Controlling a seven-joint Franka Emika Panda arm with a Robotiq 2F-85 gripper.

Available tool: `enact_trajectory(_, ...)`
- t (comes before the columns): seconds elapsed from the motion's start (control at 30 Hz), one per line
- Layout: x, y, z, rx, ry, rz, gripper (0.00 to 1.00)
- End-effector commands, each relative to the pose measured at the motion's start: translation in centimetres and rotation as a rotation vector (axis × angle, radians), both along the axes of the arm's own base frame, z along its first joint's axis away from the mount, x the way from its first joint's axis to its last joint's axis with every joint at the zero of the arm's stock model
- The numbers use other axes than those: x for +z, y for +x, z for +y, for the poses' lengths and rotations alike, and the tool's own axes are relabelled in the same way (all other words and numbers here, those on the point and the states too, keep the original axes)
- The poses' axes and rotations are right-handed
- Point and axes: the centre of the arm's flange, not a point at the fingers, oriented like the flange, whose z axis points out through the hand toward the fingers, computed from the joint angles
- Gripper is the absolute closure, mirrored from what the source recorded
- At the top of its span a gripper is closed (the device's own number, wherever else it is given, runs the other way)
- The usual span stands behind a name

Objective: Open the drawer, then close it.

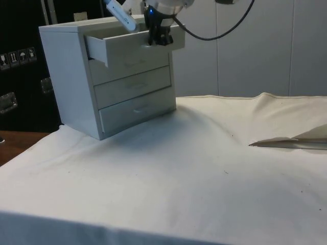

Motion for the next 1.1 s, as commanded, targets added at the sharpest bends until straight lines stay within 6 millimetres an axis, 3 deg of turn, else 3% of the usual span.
enact_trajectory(0.0,0.1,0.5,-0.4,0.005,0.006,-0.010,1.00)
enact_trajectory(0.47,1.1,2.5,-2.0,-0.020,0.025,-0.043,1.00)
enact_trajectory(1.07,1.7,6.5,-4.3,-0.040,0.059,-0.093,1.00)
